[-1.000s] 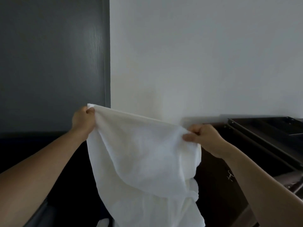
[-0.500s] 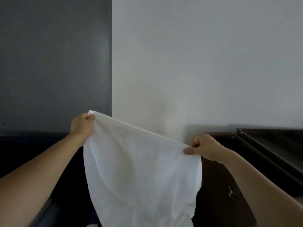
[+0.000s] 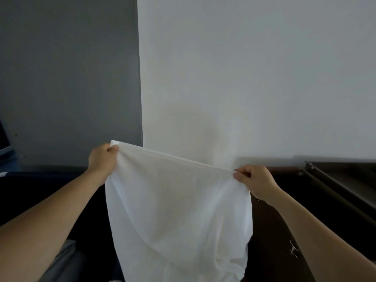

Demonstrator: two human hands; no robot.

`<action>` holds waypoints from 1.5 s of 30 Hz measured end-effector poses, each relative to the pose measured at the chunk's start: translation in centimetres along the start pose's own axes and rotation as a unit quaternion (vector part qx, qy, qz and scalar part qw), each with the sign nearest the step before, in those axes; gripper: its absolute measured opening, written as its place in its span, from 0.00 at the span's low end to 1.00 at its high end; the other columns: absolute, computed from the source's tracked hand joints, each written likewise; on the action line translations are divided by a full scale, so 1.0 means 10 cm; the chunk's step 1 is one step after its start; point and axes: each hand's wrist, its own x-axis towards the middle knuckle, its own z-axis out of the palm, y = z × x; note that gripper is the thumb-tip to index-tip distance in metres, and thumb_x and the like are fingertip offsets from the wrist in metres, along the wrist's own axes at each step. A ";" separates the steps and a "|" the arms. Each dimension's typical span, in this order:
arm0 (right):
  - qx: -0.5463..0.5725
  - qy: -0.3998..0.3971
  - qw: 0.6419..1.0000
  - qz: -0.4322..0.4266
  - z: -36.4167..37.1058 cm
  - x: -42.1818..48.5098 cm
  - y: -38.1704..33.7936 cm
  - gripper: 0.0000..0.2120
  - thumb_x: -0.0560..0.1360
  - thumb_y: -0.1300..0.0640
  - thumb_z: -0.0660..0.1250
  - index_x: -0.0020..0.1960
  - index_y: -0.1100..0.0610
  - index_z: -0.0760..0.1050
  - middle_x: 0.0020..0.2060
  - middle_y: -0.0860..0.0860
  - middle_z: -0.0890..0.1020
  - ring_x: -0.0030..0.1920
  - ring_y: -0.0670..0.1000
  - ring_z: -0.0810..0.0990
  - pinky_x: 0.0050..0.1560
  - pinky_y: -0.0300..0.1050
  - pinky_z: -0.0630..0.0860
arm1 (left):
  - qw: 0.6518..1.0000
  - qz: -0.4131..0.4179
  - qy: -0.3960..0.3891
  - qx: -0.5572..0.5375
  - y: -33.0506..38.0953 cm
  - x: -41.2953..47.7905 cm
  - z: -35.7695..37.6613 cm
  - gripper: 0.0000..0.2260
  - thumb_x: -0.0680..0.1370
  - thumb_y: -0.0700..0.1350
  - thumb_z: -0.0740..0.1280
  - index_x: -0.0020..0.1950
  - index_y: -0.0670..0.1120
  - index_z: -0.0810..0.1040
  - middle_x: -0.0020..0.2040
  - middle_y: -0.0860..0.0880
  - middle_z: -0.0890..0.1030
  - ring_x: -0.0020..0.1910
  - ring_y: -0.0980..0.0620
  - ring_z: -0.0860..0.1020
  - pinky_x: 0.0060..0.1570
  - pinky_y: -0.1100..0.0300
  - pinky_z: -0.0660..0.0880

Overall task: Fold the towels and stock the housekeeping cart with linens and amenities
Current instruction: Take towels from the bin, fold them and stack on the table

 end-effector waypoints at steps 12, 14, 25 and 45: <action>-0.030 -0.099 0.986 -0.130 0.61 -0.17 -0.80 0.08 0.77 0.55 0.68 0.41 0.46 0.75 0.36 0.40 0.76 0.36 0.36 0.74 0.38 0.31 0.67 | 0.908 0.261 -0.314 -0.090 0.79 -1.24 0.49 0.16 0.84 0.50 0.59 0.48 0.38 0.77 0.40 0.45 0.78 0.39 0.48 0.75 0.43 0.55 0.72; -0.018 -0.086 0.987 -0.132 0.60 -0.20 -0.80 0.08 0.77 0.55 0.69 0.41 0.45 0.76 0.38 0.39 0.77 0.39 0.35 0.75 0.40 0.30 0.67 | 0.884 0.270 -0.366 -0.114 0.77 -1.27 0.45 0.16 0.84 0.51 0.57 0.56 0.41 0.78 0.46 0.48 0.81 0.45 0.52 0.78 0.50 0.55 0.75; 0.137 -0.185 0.973 -0.031 0.50 -0.28 -0.71 0.09 0.70 0.56 0.78 0.45 0.53 0.79 0.36 0.46 0.81 0.37 0.46 0.79 0.42 0.44 0.76 | 0.888 0.375 -0.265 0.021 0.79 -0.84 0.07 0.09 0.81 0.46 0.65 0.50 0.41 0.79 0.43 0.46 0.82 0.44 0.45 0.79 0.46 0.53 0.73; -0.081 0.078 0.993 0.041 -0.02 -0.11 -0.80 0.08 0.71 0.56 0.60 0.40 0.55 0.79 0.35 0.48 0.79 0.40 0.54 0.76 0.37 0.45 0.71 | 0.945 0.315 -0.016 -0.092 1.11 -0.14 0.23 0.06 0.82 0.41 0.61 0.52 0.44 0.77 0.44 0.50 0.79 0.44 0.45 0.78 0.44 0.55 0.71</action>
